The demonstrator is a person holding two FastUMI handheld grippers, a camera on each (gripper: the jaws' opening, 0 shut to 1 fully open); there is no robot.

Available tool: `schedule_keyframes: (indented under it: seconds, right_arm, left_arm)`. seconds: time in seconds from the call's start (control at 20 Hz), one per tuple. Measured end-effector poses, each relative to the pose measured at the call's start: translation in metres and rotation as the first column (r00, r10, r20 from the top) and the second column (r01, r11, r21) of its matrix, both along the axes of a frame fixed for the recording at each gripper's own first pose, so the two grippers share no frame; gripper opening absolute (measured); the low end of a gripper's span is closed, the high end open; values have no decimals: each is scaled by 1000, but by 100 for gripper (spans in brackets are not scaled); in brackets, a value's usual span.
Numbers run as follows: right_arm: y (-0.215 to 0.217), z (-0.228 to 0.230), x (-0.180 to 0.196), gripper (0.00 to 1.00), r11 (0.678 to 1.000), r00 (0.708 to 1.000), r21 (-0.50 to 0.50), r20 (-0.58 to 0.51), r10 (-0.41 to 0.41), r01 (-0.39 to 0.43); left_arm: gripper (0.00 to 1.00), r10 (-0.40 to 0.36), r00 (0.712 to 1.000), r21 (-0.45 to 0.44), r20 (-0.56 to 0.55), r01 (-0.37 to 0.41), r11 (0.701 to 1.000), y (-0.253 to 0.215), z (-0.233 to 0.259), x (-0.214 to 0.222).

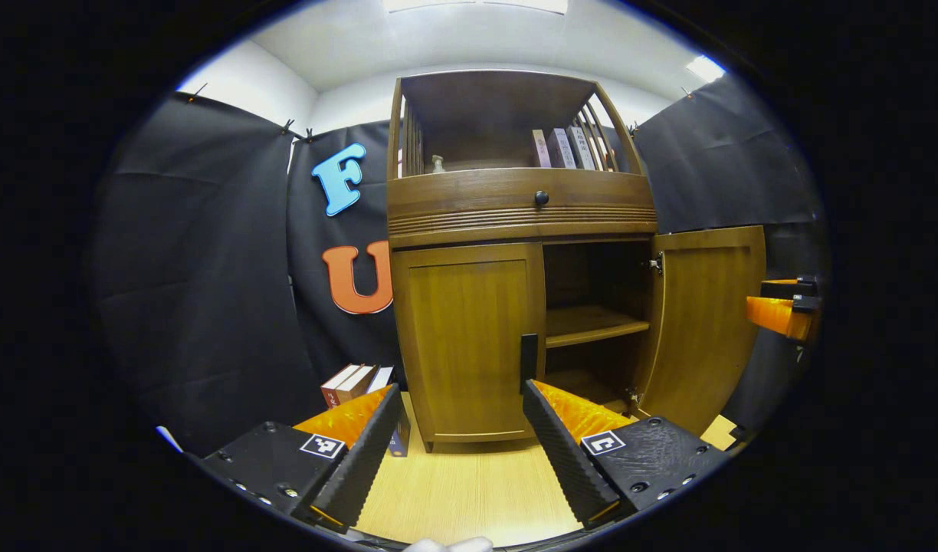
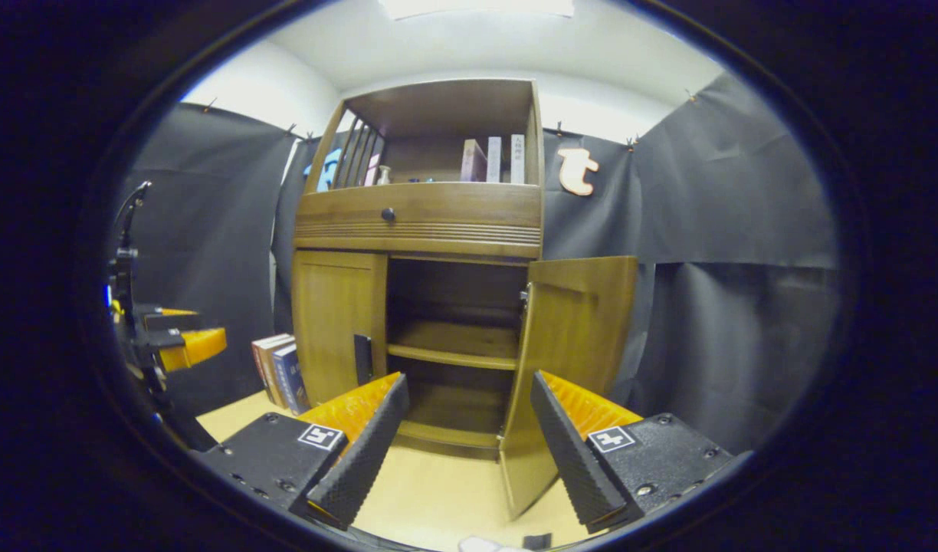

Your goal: Open the right door of the double-door shoe cabinet with the right hand, and open the left door with the left hand.

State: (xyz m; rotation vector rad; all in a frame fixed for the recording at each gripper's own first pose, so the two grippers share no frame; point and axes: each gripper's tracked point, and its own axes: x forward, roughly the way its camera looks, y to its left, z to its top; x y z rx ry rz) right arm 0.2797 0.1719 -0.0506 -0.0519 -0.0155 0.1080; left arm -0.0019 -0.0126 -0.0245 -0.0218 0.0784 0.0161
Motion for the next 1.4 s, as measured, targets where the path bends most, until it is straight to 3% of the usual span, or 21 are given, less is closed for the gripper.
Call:
schedule_keyframes:
  seconds: [0.15, 0.35, 1.0, 1.05, 1.1, 1.25, 1.3, 1.35, 1.4]
  right_arm:
    - [14, -16, 0, 100, 996, 998, 70, -14, -58, 59]
    - [26, -29, 1, 100, 996, 997, 68, -49, -57, 60]
    - [-9, -8, 2, 100, 985, 982, -19, -74, -175, 174]
    - [-10, -10, 3, 100, 984, 980, -28, -80, -180, 179]
    - [-11, -12, 2, 100, 982, 979, -39, -88, -186, 183]
    - [-14, -22, 2, 100, 978, 973, -67, -109, -204, 198]
    - [-14, -25, 2, 100, 977, 971, -71, -118, -207, 200]
    - [-16, -28, 3, 100, 976, 969, -73, -125, -211, 203]
    - [-16, -30, 3, 100, 976, 968, -72, -130, -215, 207]
  left_arm:
    - [100, 6, 1000, 3, -7, -6, 1000, -6, -10, 6]
    - [96, -16, 1000, -3, -24, 16, 1000, -23, -25, 26]
    - [96, -84, 996, -28, -5, 83, 996, -84, -70, 212]
    - [95, -87, 996, -35, -20, 86, 996, -88, -78, 223]
    - [88, -91, 995, -42, -28, 90, 995, -91, -83, 233]
    - [100, -116, 993, -56, -38, 113, 992, -102, -90, 253]
    - [94, -107, 994, -48, -37, 106, 993, -102, -92, 259]
    - [75, -109, 993, -42, -39, 107, 993, -103, -93, 266]
    - [70, -115, 992, -38, -44, 113, 993, -106, -96, 271]
